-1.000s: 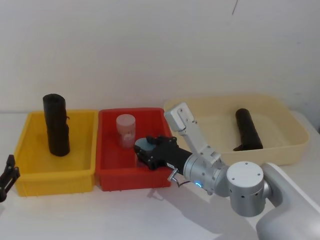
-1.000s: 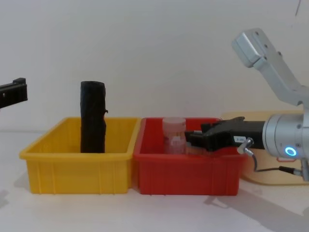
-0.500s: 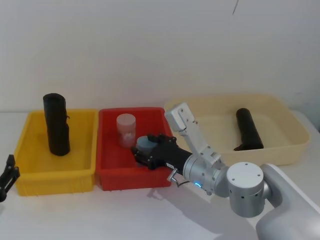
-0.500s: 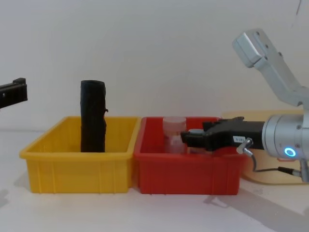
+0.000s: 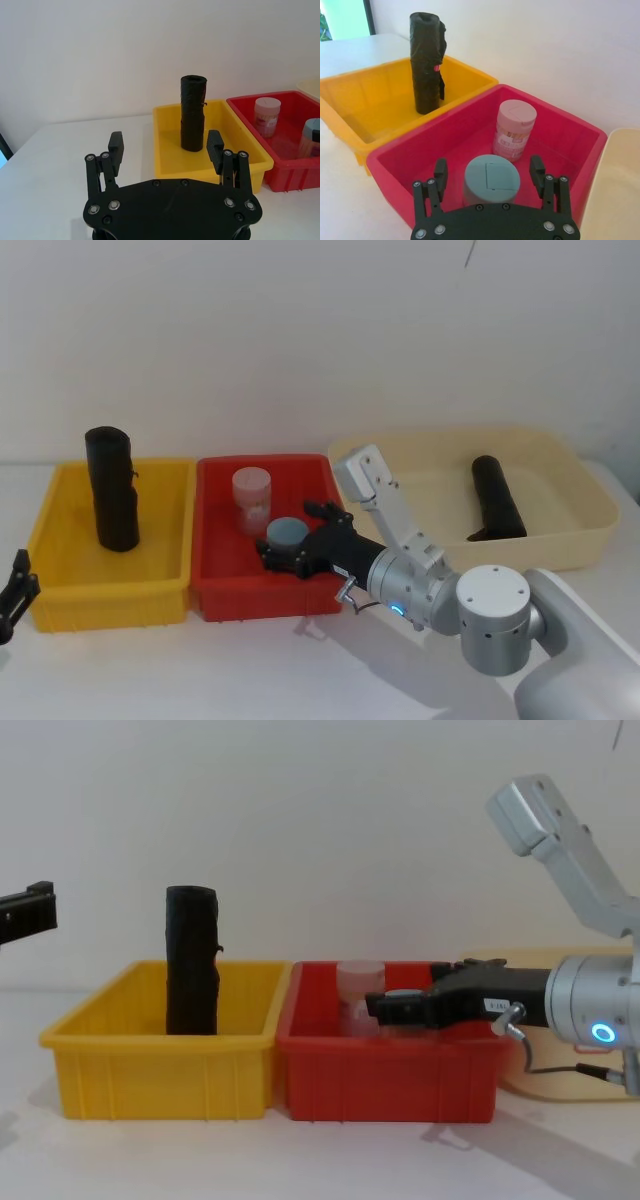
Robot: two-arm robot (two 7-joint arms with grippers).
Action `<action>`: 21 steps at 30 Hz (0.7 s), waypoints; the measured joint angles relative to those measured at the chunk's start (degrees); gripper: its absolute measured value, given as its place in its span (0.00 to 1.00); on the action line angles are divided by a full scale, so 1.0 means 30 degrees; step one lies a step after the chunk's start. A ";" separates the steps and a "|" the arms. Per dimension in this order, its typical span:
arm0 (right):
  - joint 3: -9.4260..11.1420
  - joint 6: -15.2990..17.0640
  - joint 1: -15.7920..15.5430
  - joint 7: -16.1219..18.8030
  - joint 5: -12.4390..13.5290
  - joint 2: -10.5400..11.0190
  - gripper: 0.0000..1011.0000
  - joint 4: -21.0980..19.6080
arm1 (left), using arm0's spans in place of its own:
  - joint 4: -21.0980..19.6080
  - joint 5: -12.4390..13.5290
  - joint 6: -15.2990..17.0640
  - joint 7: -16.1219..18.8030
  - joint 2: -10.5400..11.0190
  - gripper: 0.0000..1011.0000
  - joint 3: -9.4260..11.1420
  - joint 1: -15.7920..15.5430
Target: Pick up the garbage bag with the one hand and transfer it to the other hand.
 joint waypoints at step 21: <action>-0.0201 -0.0425 -0.0025 0.0177 0.0355 0.0106 0.99 0.0139 | 0.0000 -0.0001 0.0000 0.0000 0.0001 0.99 0.0000 0.0000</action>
